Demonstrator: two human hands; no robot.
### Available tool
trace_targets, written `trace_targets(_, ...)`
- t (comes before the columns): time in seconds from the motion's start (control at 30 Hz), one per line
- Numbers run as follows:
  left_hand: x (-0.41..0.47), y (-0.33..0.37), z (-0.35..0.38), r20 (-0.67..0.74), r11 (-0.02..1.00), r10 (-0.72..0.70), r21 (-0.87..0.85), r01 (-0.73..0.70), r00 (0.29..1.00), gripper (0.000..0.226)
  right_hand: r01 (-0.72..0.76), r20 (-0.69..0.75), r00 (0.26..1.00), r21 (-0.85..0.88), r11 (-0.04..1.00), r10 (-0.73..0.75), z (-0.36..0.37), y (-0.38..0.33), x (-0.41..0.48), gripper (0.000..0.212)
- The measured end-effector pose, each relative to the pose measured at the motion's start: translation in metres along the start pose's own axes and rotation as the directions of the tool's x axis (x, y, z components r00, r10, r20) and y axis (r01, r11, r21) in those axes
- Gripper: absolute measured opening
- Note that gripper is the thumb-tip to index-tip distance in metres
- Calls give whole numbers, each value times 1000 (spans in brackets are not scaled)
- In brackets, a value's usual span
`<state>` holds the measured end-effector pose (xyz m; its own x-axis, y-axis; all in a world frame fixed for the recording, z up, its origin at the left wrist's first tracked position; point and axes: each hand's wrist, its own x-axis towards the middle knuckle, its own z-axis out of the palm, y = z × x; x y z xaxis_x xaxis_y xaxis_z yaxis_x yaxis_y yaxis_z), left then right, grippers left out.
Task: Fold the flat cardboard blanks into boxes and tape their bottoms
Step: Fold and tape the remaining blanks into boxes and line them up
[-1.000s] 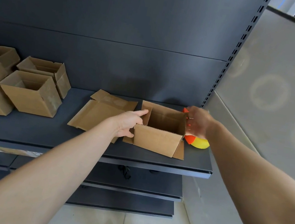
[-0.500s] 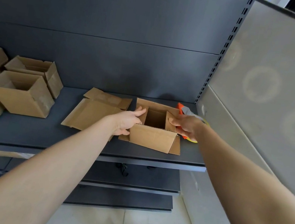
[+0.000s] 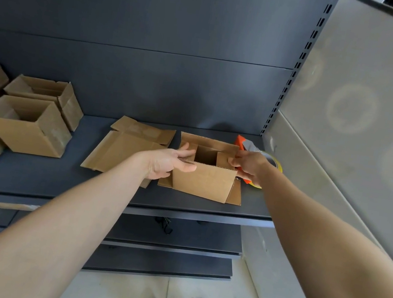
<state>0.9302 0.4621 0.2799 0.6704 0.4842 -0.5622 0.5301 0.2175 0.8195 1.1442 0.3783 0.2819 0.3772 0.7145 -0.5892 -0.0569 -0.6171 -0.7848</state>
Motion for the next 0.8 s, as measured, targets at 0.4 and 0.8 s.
trace_targets(0.4,-3,3,5,-164,999,50,27,-46,985,48,-48,43,998,253,966,38,-3,-12,-7,42)
trace_targets(0.8,1,-3,28,-586,991,131,90,-96,799,81,-58,-9,998,256,965,63,2,-11,-8,33)
